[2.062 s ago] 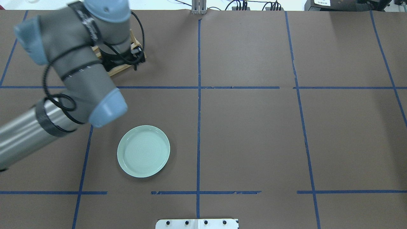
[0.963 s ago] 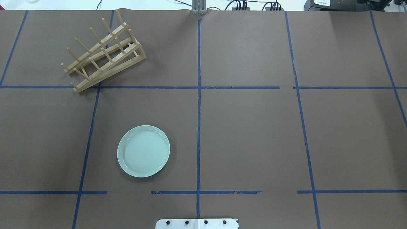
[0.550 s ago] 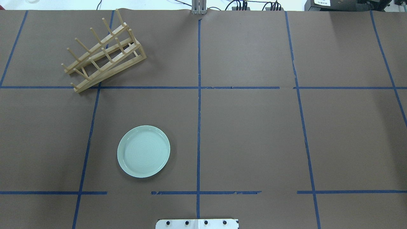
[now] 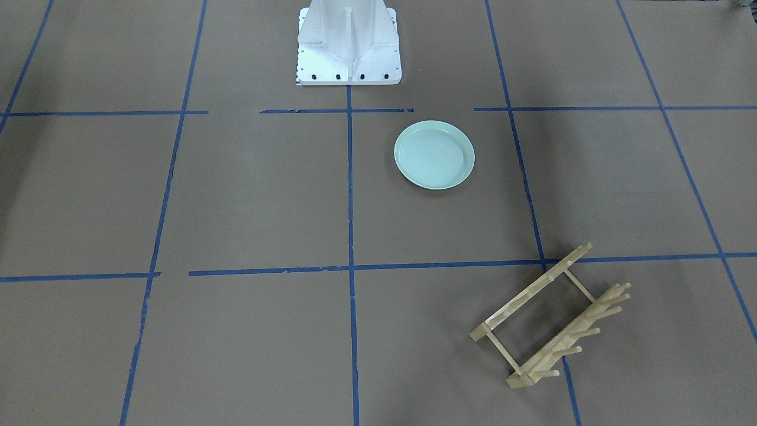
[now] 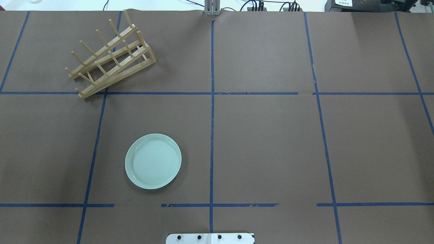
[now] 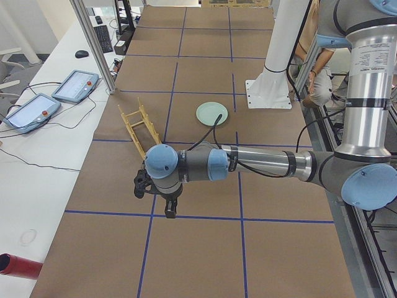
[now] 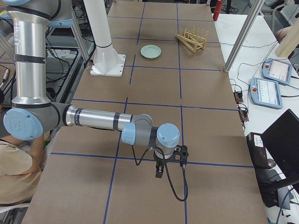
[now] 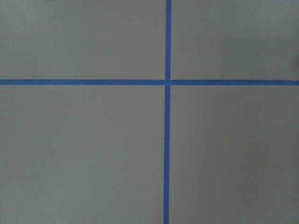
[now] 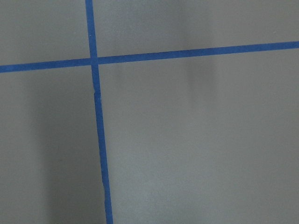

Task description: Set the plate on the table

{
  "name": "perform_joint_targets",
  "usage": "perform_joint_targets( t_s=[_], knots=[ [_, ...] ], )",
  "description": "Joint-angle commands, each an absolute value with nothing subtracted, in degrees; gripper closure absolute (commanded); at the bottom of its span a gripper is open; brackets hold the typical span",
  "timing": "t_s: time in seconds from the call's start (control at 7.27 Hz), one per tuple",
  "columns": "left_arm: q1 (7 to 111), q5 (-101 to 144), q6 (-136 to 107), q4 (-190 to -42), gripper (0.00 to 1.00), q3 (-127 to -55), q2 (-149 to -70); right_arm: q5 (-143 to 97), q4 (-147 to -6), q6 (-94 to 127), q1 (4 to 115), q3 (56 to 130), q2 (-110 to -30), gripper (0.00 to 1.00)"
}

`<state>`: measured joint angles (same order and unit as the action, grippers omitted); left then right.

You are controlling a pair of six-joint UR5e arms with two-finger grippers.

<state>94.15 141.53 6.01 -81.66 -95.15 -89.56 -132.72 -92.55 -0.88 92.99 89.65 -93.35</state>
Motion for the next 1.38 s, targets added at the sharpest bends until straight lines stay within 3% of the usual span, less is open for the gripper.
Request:
perform_joint_targets(
  t_s=[0.0,1.24],
  knots=[
    [94.13,141.42,6.06,-82.18,0.0,-94.14,-89.74,-132.71,-92.55,-0.88,92.99,89.65,-93.34,0.0],
    [94.13,134.74,5.98,-82.18,0.0,-93.6,-91.93,-132.71,-92.55,-0.88,92.99,89.65,-93.34,0.0]
  ],
)
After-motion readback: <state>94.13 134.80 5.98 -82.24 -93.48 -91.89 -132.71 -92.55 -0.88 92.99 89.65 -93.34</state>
